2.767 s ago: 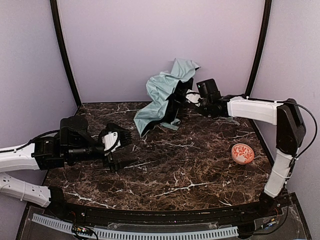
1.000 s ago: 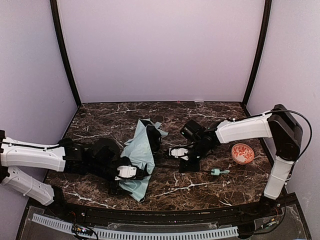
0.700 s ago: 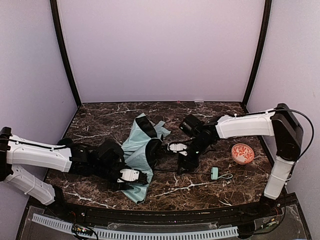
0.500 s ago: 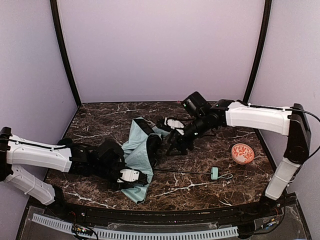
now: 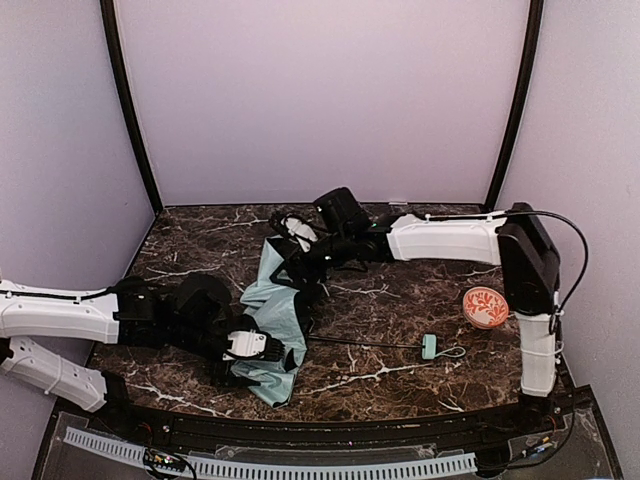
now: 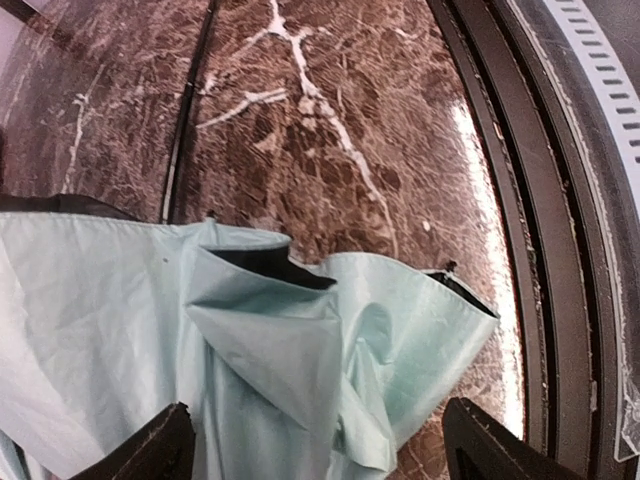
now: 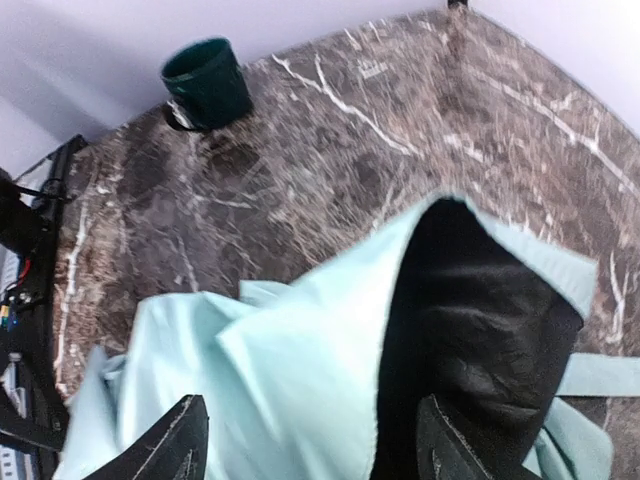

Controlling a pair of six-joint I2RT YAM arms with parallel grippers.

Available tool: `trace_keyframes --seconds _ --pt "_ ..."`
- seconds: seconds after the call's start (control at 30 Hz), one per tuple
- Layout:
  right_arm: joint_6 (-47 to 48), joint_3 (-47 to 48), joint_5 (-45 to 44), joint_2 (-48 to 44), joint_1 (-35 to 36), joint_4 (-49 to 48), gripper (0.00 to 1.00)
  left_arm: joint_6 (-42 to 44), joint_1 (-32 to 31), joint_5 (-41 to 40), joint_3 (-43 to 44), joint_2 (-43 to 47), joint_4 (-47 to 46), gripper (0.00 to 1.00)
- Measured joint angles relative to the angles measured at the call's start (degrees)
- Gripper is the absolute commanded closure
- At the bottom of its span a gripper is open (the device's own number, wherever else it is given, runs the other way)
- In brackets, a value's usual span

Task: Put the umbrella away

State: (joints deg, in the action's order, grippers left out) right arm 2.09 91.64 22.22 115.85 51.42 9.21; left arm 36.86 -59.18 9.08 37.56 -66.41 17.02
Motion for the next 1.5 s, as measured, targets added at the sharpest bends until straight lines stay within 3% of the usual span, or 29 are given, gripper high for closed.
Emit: trace_keyframes --seconds 0.23,0.33,0.4,0.53,0.63,0.73,0.87,0.93,1.0,1.07,1.27,1.4,1.5 --pt "-4.3 3.6 -2.2 13.6 -3.6 1.6 0.35 0.2 -1.5 0.6 0.0 -4.1 5.3 0.05" --pt "-4.9 3.3 -0.3 14.4 -4.9 1.3 0.38 0.6 -1.8 0.1 0.0 -8.0 5.0 0.12" --pt "-4.8 3.3 1.1 14.4 -5.3 1.0 0.40 0.6 -2.0 -1.2 0.0 -11.1 4.0 0.22" --pt "-4.0 3.3 3.2 14.2 -5.3 1.6 0.43 -0.3 -2.2 -4.2 1.1 -15.9 1.9 0.56" --pt "-3.0 3.7 4.2 13.0 -5.3 3.3 0.39 -0.7 -2.3 -6.0 2.0 -17.0 -0.2 0.81" --pt "-1.9 4.6 4.6 10.7 -5.4 5.9 0.37 -1.2 -2.4 -7.4 2.0 -17.3 -1.8 0.92" --pt "-0.8 6.1 4.2 7.2 -5.5 9.1 0.36 -1.2 -2.5 -8.3 2.1 -17.3 -2.6 0.92" --pt "-0.8 6.1 3.6 5.1 -5.6 10.0 0.35 -1.4 -2.5 -8.3 2.2 -17.2 -2.6 0.87" --pt "-1.4 5.9 2.8 2.5 -5.8 10.3 0.35 -1.8 -2.5 -7.9 2.6 -17.2 -2.8 0.62" --pt "-3.0 5.7 2.0 -0.7 -6.4 10.2 0.35 -3.2 -2.5 -6.0 3.7 -17.2 -3.2 0.44" --pt "-8.7 5.7 0.6 -7.0 -10.0 10.4 0.37 -6.9 -2.7 1.6 9.7 -15.3 -3.8 0.08" --pt "-12.0 3.4 -0.3 -9.2 -11.2 11.6 0.41 -7.8 -2.7 4.6 9.7 -3.8 -3.8 0.04" --pt "-14.5 -1.4 -3.1 -12.8 -9.6 13.4 0.46 -9.7 -1.6 3.0 7.6 7.9 -7.6 0.24"
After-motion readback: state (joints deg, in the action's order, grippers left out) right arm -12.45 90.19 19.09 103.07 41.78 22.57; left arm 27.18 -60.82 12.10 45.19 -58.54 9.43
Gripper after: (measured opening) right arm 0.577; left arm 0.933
